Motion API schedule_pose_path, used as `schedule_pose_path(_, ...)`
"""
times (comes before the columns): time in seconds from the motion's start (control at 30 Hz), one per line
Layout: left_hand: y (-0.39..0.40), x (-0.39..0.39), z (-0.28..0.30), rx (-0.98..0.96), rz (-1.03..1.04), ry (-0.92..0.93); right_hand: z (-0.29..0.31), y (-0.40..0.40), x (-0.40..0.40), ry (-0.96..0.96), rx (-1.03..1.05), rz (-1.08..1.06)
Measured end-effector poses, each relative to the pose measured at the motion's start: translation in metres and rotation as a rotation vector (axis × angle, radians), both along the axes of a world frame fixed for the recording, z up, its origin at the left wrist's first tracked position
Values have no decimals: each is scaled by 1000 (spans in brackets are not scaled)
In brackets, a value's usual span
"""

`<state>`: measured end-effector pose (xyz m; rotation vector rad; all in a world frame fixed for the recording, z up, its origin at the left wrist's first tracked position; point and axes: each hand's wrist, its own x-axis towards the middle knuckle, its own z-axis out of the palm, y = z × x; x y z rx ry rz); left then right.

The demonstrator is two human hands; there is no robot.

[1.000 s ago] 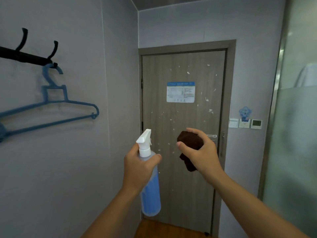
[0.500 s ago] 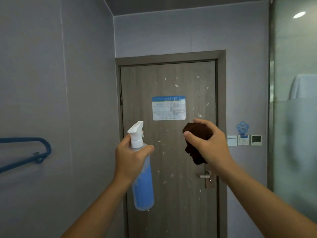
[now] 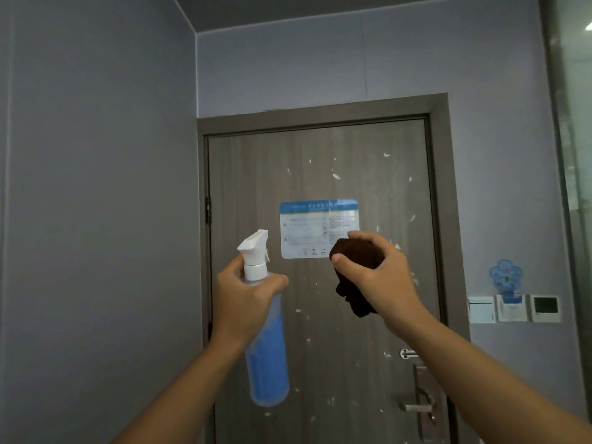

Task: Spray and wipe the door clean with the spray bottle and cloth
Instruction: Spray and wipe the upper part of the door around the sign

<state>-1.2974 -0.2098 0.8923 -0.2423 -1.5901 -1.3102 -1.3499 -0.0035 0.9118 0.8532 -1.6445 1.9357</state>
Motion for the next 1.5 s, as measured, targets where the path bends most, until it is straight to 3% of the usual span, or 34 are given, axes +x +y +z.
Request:
schedule_pose_path(0.27, -36, -140, 65, 20, 91, 87, 48, -36, -152, 95, 52, -16)
schedule_pose_path(0.57, -87, -261, 130, -6, 65, 102, 82, -84, -262, 141, 12, -95)
schedule_pose_path(1.0, -158, -364, 169, -129, -41, 108, 138, -155, -329, 280, -7, -303)
schedule_pose_path(1.33, -197, -400, 187, -46, -211, 186, 152, -176, -370, 296, 48, -436)
schedule_pose_path(1.5, -214, -418, 203, 30, -243, 133, 172, -181, -391, 338, 146, -533)
